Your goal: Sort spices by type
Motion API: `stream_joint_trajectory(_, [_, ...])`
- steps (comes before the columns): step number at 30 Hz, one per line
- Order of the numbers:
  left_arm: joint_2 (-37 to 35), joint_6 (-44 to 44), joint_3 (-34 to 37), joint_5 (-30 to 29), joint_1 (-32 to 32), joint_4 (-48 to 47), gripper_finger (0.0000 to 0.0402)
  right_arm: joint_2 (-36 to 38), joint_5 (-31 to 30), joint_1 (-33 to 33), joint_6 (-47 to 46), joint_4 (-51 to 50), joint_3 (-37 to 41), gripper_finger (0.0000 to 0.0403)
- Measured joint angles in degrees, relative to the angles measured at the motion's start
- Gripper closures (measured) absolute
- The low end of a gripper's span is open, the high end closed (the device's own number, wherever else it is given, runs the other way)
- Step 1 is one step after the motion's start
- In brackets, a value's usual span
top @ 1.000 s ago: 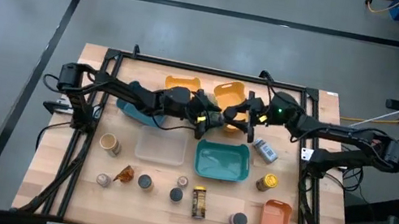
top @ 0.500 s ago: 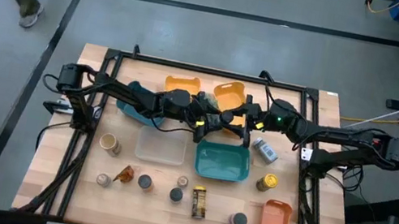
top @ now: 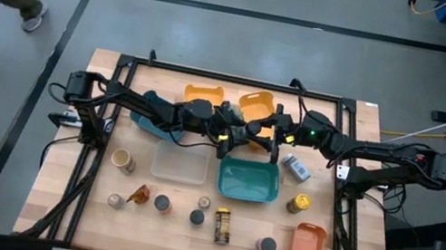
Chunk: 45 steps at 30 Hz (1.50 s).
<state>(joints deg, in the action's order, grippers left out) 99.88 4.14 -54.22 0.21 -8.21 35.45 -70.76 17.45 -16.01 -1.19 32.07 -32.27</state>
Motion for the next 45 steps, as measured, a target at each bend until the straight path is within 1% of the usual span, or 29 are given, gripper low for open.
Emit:
stream_joint_trajectory(3, [0.0,-0.1,0.0,0.0,0.0,0.0,0.0165,0.0,0.0,0.0,0.0,0.0,0.0,0.0180])
stream_joint_trajectory(11, [0.0,-1.3,0.0,0.0,0.0,-0.1,0.0256,0.0,0.1,0.0,0.0,0.0,0.0,0.0180])
stream_joint_trajectory(15, [0.0,-1.3,0.0,0.0,0.0,-0.1,0.0281,0.0,0.1,0.0,0.0,0.0,0.0,0.0180])
stream_joint_trajectory(22, [0.0,-1.3,0.0,0.0,0.0,-0.2,0.0279,0.0,0.1,0.0,0.0,-0.4,0.0,0.0180])
stream_joint_trajectory(24, [0.0,-1.3,0.0,0.0,0.0,-0.2,0.0279,0.0,0.1,0.0,0.0,-0.4,-0.1,0.0173])
stream_joint_trajectory(30, [-0.5,-1.6,0.0,0.0,-0.1,-1.1,0.0277,0.0,0.1,-0.1,-2.4,-0.6,-0.1,0.0116])
stream_joint_trajectory(33, [-1.8,-3.0,0.0,0.0,-0.1,-2.7,0.0276,0.4,0.1,-0.1,-2.4,-0.6,-0.1,0.0086])
stream_joint_trajectory(36, [-3.3,-3.1,0.0,-0.4,-0.1,-4.4,0.0276,1.5,0.1,-0.1,-0.3,-1.0,-0.1,0.0066])
stream_joint_trajectory(41, [-7.4,-4.2,0.0,-0.4,-0.6,-10.2,0.0275,4.9,0.0,-0.1,1.8,-4.6,-0.1,0.0053])
stream_joint_trajectory(45, [-12.0,-4.2,0.0,-1.7,-1.4,-18.2,0.0275,8.8,-1.9,-0.1,1.9,-9.8,-0.1,0.0052])
